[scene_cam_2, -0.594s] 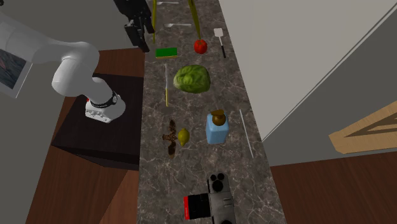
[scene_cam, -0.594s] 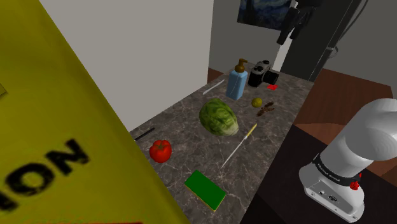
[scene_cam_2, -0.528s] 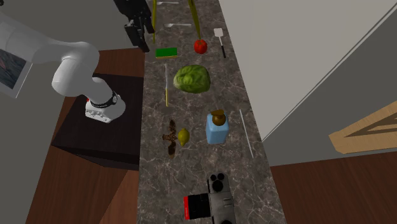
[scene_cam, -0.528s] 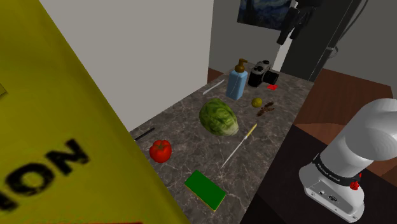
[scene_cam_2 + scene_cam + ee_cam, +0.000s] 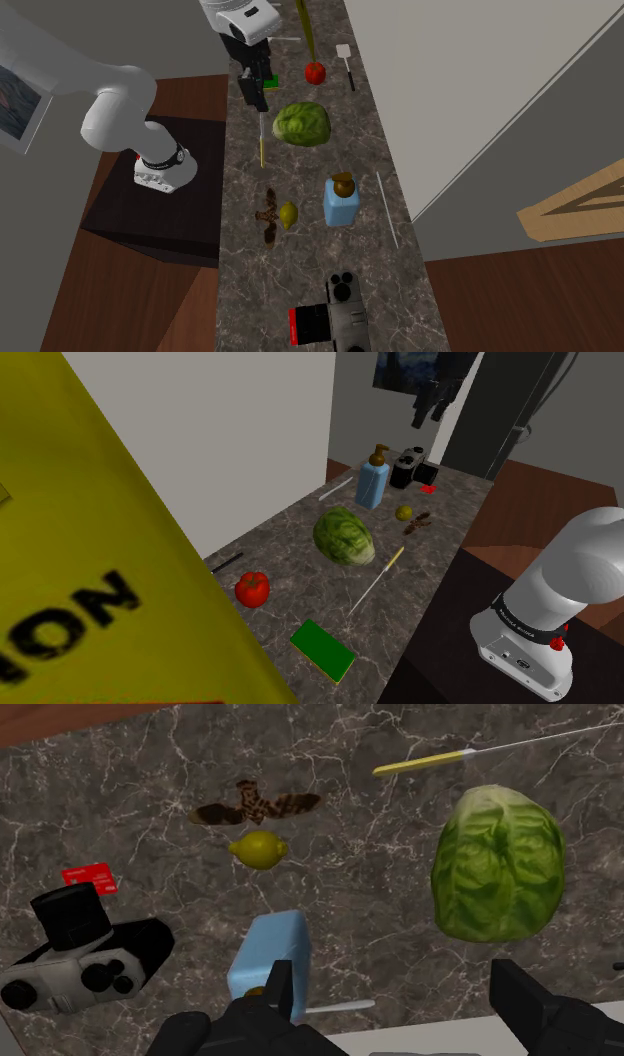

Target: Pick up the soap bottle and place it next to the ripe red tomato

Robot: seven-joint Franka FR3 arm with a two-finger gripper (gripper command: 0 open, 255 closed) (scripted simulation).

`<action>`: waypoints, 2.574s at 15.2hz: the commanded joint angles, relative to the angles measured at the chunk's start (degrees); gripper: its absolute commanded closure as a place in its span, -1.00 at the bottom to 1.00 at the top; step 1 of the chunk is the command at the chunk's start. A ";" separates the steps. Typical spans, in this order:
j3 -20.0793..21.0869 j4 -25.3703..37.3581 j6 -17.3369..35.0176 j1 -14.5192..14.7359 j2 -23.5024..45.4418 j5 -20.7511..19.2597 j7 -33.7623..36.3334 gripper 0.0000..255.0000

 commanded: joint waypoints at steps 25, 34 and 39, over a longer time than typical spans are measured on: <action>-7.54 18.94 18.85 -2.68 40.58 4.66 -12.56 -1.00; -7.54 18.94 18.85 -2.68 40.58 4.66 -12.56 1.00; -7.54 18.94 18.85 -2.69 40.58 4.66 -12.56 1.00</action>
